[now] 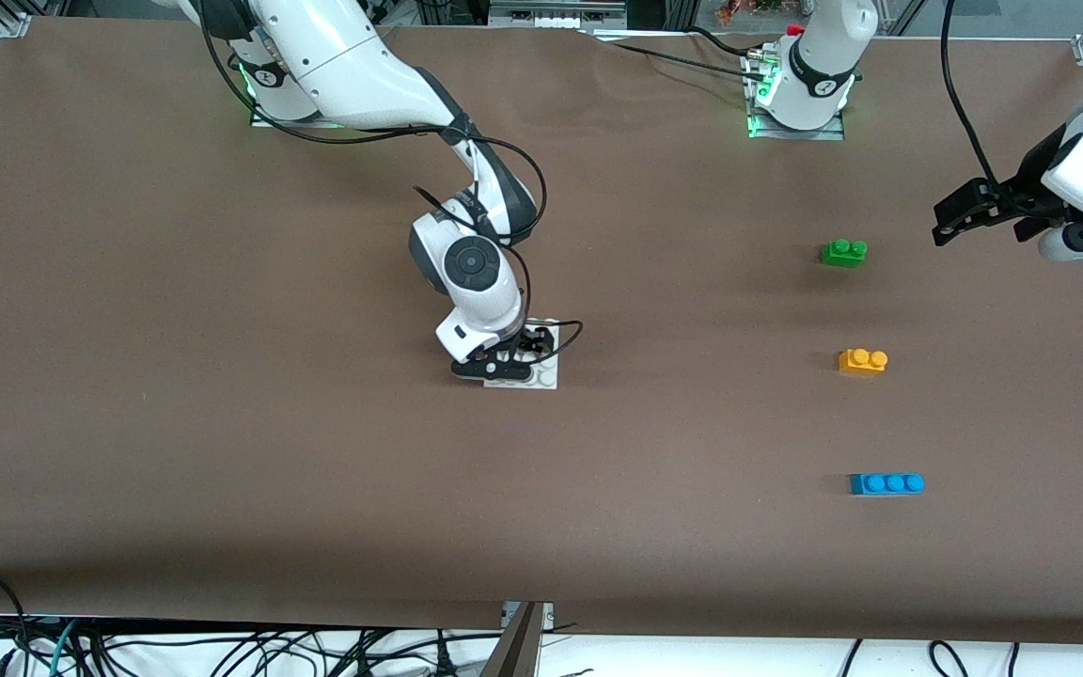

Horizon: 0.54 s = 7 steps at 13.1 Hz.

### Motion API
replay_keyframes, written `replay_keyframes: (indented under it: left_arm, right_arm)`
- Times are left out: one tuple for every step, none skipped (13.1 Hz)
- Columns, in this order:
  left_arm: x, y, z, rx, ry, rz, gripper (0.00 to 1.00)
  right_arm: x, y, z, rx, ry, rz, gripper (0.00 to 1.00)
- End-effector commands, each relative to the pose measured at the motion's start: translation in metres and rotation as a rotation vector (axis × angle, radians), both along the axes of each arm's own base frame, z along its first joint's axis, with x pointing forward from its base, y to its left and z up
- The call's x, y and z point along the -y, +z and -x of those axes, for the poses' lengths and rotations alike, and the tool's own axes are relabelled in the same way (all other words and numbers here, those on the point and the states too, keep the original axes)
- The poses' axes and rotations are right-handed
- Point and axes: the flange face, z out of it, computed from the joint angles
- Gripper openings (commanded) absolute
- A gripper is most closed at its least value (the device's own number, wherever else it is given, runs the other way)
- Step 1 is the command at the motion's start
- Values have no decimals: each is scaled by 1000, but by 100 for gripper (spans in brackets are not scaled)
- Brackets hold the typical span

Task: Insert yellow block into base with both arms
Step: 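Slide the white base plate with the right gripper toward the table middle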

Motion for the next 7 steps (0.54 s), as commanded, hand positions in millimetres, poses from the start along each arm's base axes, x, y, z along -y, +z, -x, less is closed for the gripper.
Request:
replay_keyframes:
  left_arm:
    - [2, 7, -2, -4, 3, 1, 100]
    - [2, 8, -2, -2, 3, 1, 100]
    - [2, 7, -2, -4, 3, 1, 100]
    - [2, 7, -2, -4, 3, 1, 100]
    - [2, 7, -2, -4, 3, 1, 100]
    - [2, 7, -2, -4, 3, 1, 100]
    - [2, 8, -2, -2, 3, 1, 100]
  right_arm:
    - [-29, -29, 23, -15, -16, -23, 100]
    - [-37, -24, 26, -10, -22, -30, 100]
    - [-44, -21, 29, -6, -27, -37, 100]
    - [-50, -18, 31, -1, -22, -43, 100]
    - [-53, -17, 34, 0, -16, -44, 100]
    - [-58, -16, 38, 1, -20, -47, 100]
    - [-62, -16, 42, 0, -22, -48, 100]
